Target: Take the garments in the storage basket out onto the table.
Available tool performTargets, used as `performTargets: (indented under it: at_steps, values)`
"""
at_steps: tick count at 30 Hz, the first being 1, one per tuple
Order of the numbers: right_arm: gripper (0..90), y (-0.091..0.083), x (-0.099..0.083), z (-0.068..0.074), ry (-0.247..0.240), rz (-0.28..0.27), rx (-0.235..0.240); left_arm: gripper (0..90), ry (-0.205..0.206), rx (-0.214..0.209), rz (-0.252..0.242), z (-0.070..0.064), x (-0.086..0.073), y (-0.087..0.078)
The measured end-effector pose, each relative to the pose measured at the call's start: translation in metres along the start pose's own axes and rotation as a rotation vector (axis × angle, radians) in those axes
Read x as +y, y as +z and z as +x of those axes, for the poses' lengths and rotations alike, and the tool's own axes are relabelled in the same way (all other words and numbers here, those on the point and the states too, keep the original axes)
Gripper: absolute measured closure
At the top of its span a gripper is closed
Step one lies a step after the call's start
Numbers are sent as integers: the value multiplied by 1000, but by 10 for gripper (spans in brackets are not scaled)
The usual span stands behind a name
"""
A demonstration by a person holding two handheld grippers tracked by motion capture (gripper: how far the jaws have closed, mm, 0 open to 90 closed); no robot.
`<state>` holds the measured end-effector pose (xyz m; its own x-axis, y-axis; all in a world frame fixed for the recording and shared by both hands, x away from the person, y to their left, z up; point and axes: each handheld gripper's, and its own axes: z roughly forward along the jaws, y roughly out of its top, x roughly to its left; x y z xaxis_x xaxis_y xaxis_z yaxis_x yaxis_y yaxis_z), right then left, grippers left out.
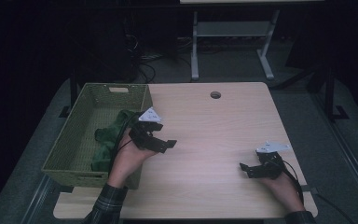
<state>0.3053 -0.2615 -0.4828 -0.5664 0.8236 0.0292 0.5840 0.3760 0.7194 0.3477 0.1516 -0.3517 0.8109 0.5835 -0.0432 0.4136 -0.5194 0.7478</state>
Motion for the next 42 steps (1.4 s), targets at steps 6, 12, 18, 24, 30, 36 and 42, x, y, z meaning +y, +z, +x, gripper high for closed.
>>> performTargets:
  at_steps: [6, 12, 18, 24, 30, 36, 42]
  values:
    - [102, 0, 0, 0, -4, -2, 0, 212, -7, 8, 1, 11, -4, -13]
    - [102, 0, 0, 0, -3, -1, 0, 224, -28, 29, -1, 20, -9, -25]
    - [102, 0, 0, 0, -2, -1, 0, 242, -51, 51, -2, 29, -15, -38]
    - [102, 0, 0, 0, -2, -1, 0, 256, -66, 78, -9, 37, -20, -49]
    - [102, 0, 0, 0, -2, 0, 1, 262, -88, 107, -4, 47, -28, -59]
    - [102, 0, 0, 0, -1, -1, 0, 294, -111, 159, -11, 60, -39, -75]
    - [102, 0, 0, 0, -1, -1, 0, 318, -127, 196, 0, 70, -48, -82]
